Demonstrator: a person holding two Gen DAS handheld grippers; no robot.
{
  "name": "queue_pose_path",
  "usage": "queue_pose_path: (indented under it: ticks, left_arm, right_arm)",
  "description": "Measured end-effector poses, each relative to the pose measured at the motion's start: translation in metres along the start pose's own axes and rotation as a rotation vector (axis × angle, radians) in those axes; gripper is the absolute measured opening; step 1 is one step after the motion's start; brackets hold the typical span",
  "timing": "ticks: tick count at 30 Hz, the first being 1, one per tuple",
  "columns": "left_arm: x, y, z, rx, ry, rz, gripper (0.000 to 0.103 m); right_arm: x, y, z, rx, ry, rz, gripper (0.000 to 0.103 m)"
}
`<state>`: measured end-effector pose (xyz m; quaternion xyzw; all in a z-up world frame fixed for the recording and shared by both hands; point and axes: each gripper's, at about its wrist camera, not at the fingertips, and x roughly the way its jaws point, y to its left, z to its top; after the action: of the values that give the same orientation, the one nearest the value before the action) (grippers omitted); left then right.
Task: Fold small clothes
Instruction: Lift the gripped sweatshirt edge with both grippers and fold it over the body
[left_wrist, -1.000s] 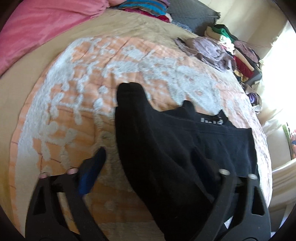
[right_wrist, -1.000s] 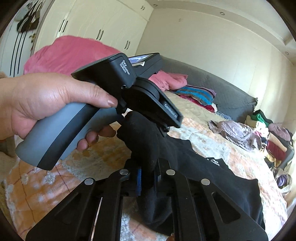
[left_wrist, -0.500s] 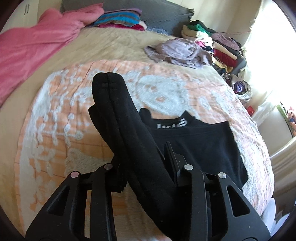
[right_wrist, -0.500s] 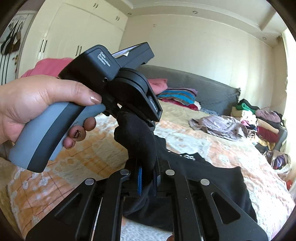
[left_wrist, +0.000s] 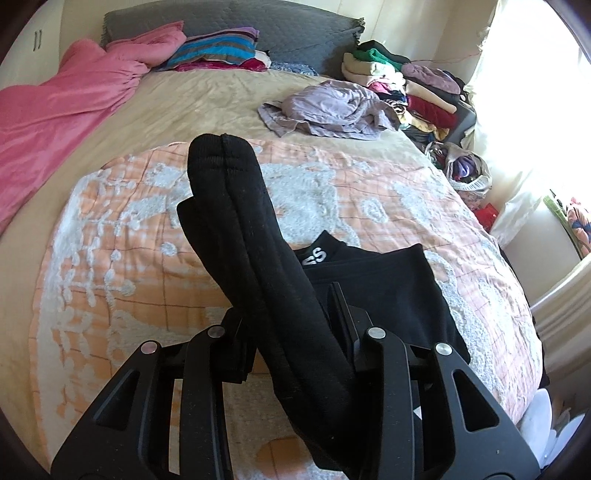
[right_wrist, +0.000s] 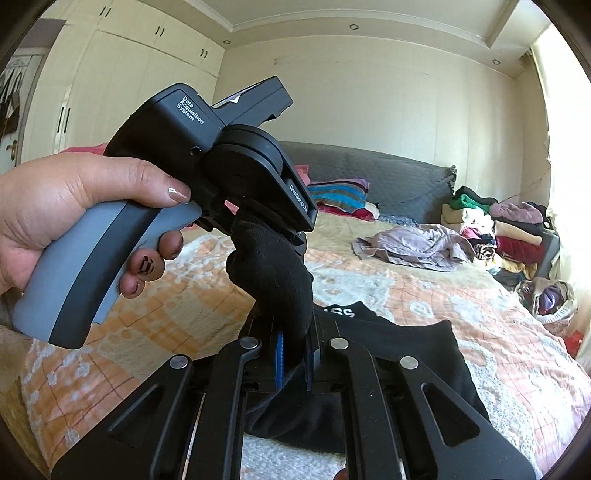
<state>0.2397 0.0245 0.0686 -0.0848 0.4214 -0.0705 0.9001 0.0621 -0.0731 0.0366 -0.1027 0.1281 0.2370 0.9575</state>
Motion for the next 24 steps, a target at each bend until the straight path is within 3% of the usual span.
queue_pose_path:
  ticks: [24]
  left_arm:
    - [0.020, -0.059, 0.000, 0.056, 0.022, -0.020, 0.027]
  right_arm:
    - [-0.017, -0.037, -0.014, 0.103, 0.001, -0.055, 0.007]
